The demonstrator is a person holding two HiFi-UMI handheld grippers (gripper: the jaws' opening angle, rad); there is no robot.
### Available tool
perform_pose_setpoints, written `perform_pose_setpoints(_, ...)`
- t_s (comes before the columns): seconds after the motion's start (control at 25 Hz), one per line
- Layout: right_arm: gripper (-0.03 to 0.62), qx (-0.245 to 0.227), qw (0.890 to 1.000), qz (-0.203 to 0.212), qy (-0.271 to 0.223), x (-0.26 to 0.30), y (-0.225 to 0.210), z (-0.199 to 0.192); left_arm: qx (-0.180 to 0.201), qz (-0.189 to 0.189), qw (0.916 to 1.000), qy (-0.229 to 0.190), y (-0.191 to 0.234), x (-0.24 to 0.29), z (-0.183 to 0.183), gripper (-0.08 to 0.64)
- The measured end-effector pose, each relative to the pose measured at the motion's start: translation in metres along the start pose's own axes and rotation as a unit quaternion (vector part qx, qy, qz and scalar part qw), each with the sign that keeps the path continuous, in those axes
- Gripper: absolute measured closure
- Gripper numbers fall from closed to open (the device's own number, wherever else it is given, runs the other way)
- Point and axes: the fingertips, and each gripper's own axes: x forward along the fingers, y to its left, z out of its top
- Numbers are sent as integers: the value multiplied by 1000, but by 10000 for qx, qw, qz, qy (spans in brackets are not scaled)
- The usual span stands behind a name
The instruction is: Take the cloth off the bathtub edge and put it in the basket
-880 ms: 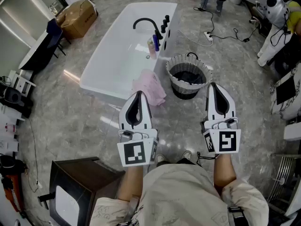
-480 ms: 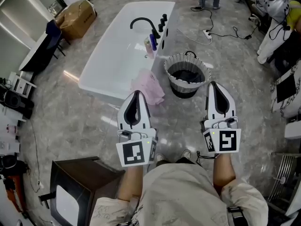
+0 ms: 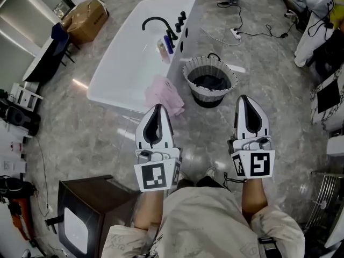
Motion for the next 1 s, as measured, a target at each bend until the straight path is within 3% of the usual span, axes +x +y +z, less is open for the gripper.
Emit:
perform_pose_setpoints(0.4,604,164,9996,152,148,-23,-40,-19,39,18,9999,151,-54,2,-15,557)
perform_pose_setpoints(0.56,604,272,9994,138,141,-26,-50,-22,141,62,9996,252,-61,3,-20,557)
perform_pose_setpoints(0.72,604,320,9993,159,135,-25,-51,-28,136,-5,9999,-94,-65,7,-13,557)
perform_pose_setpoints(1.0,604,207,9995,209,153,-10,-52,-34,84,112,9997,192,-53,20,-34,557)
